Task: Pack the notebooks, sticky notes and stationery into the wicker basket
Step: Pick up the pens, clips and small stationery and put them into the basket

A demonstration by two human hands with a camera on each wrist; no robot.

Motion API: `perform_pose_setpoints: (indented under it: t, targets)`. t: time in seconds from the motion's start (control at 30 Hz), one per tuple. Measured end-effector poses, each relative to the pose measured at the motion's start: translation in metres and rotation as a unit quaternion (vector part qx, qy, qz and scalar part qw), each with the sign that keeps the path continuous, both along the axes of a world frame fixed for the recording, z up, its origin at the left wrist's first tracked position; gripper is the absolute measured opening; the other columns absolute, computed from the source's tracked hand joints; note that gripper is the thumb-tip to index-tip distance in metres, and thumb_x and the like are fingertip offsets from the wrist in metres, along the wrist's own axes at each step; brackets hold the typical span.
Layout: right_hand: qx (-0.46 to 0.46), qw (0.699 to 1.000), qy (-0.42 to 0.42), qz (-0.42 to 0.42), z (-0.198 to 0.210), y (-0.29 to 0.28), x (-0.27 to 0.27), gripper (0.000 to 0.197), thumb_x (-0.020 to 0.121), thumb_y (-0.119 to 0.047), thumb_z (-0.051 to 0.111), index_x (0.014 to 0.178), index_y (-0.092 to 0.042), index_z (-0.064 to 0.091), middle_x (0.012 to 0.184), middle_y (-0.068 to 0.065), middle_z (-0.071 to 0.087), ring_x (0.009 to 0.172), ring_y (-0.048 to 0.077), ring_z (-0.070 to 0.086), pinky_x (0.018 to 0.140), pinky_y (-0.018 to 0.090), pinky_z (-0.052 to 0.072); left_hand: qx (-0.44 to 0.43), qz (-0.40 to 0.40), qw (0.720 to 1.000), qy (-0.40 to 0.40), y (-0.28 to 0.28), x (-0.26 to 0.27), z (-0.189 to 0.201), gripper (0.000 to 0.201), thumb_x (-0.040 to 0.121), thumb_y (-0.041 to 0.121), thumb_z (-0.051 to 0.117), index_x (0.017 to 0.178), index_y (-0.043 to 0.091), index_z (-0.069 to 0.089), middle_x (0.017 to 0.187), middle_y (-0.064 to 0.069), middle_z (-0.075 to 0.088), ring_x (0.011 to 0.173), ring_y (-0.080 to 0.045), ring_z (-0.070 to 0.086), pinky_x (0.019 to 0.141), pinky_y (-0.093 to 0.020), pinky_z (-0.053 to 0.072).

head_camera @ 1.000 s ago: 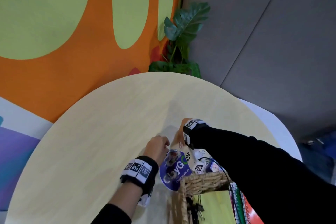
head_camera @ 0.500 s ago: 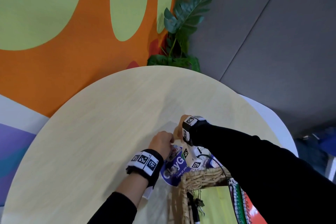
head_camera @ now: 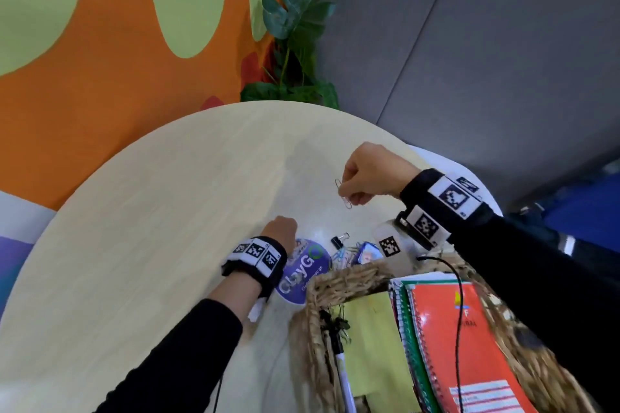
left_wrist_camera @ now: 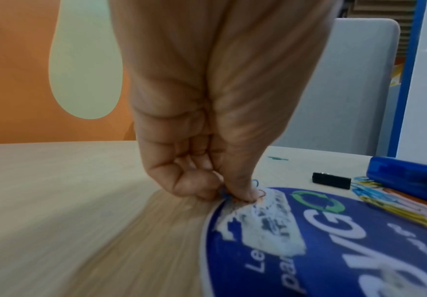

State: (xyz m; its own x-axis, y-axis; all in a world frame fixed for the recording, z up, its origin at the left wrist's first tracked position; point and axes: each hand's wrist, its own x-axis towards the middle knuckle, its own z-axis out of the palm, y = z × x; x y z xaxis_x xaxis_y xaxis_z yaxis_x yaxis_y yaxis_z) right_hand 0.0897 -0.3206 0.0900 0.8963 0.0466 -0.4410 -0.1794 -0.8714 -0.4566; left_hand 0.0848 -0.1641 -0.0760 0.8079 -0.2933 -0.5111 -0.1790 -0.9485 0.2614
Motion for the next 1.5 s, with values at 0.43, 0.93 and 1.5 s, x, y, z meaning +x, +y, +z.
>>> perform_pose_setpoints:
  t: [0.43,0.93,1.5]
  targets:
    - [-0.015,0.980,0.160,0.117,-0.078,-0.010,-0.164,0.015,0.075,-0.001,0.057,0.073,0.000,0.072,0.059,0.008,0.067,0.043,0.011,0.057,0.052,0.021,0.053,-0.146,0.123,0.979,-0.078,0.024,-0.016,0.035,0.019,0.091,0.016,0.058,0.100,0.008,0.072,0.112,-0.015,0.069,0.108,-0.032,0.060,0.089,-0.034,0.046]
    - [-0.132,0.978,0.132,0.093,-0.083,-0.015,-0.185,0.024,0.079,-0.019,0.073,0.062,-0.006,0.062,0.059,0.006,0.062,0.050,0.016,0.055,0.059,0.026,0.050,-0.138,-0.124,0.983,0.010,-0.019,-0.162,0.105,0.013,0.077,0.019,0.072,0.087,0.012,0.076,0.093,-0.003,0.075,0.088,-0.018,0.068,0.089,-0.028,0.046]
    - [-0.070,0.998,0.002,-0.007,-0.026,-0.076,-0.218,0.014,0.080,-0.015,0.069,0.075,-0.004,0.074,0.068,0.009,0.074,0.058,0.018,0.070,0.046,0.016,0.045,0.093,-0.272,0.956,0.067,-0.084,-0.177,0.096,0.042,0.085,0.007,0.064,0.052,0.007,0.038,0.052,-0.005,0.035,0.045,-0.017,0.034,0.043,-0.024,0.029]
